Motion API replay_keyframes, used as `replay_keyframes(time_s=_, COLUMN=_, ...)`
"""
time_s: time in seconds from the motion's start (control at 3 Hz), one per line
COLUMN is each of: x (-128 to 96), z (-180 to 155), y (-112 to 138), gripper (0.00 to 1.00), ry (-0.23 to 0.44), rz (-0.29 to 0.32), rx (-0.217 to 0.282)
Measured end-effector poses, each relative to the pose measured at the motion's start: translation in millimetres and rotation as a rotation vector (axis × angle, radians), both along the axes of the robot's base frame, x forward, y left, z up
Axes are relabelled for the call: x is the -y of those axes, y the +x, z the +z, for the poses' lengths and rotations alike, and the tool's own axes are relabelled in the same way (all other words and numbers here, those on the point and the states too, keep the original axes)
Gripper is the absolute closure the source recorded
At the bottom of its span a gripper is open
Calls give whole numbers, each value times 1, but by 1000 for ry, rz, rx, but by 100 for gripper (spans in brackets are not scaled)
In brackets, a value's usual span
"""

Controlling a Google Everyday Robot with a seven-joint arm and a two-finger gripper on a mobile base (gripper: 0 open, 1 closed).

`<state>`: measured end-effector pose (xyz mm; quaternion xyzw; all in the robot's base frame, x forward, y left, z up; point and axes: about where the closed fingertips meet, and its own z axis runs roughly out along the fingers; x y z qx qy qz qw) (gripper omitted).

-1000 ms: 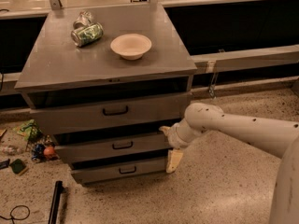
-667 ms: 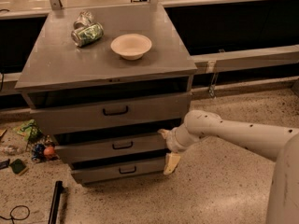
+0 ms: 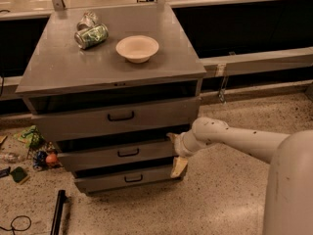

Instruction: Open middle drawer

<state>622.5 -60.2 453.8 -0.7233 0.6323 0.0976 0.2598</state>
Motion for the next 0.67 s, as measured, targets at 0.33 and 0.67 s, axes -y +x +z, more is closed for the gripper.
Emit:
replay_keyframes(time_s=0.33, x=6, z=-13, y=22, gripper=0, ry=8, rz=-12, rx=-6)
replay_keyframes(time_s=0.67, x=8, z=-21, y=35, gripper=0, ry=18, rz=-20, rx=-14)
